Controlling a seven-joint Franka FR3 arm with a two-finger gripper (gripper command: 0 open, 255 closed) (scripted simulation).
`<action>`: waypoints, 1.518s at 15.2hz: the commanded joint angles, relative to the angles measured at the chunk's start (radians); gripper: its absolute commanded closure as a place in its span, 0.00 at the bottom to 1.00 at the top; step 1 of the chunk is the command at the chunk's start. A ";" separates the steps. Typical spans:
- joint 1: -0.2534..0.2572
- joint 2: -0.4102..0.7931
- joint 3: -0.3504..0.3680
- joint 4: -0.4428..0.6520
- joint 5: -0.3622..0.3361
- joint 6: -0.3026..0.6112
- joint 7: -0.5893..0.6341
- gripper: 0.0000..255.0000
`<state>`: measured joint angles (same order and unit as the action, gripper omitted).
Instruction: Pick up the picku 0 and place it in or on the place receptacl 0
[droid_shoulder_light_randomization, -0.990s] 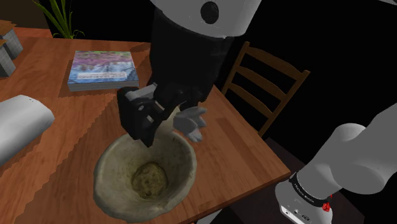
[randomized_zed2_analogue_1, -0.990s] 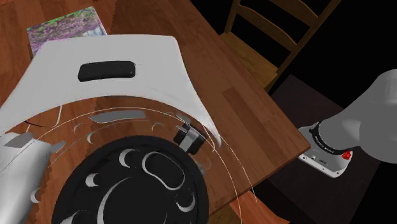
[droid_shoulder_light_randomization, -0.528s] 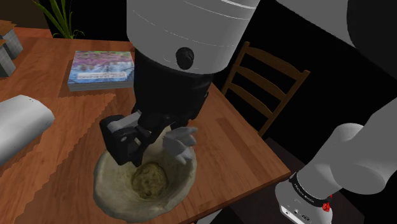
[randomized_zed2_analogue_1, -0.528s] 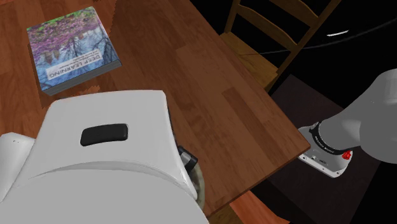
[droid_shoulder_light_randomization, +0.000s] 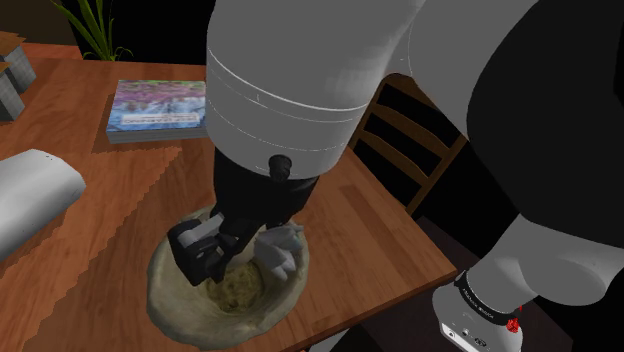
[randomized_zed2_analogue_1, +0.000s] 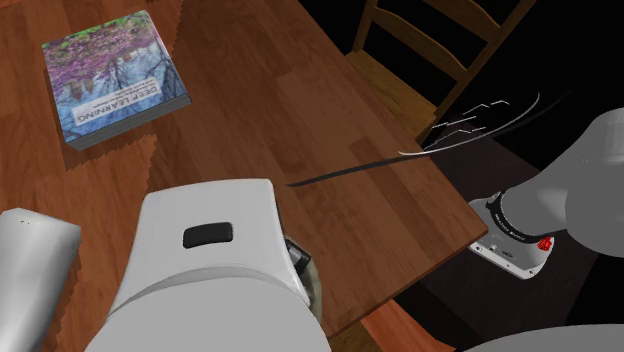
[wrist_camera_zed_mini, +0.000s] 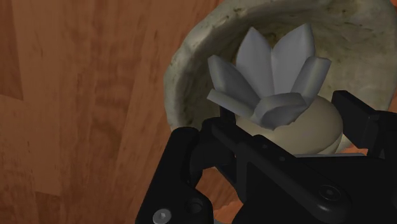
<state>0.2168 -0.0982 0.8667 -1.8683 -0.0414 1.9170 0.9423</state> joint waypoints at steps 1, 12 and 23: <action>0.000 -0.001 0.000 -0.003 0.001 0.003 0.000 1.00; 0.000 -0.001 0.000 -0.003 0.000 0.003 0.000 0.00; 0.001 -0.019 -0.005 0.109 0.016 -0.121 -0.011 0.00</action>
<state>0.2182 -0.1175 0.8620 -1.7590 -0.0251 1.7961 0.9312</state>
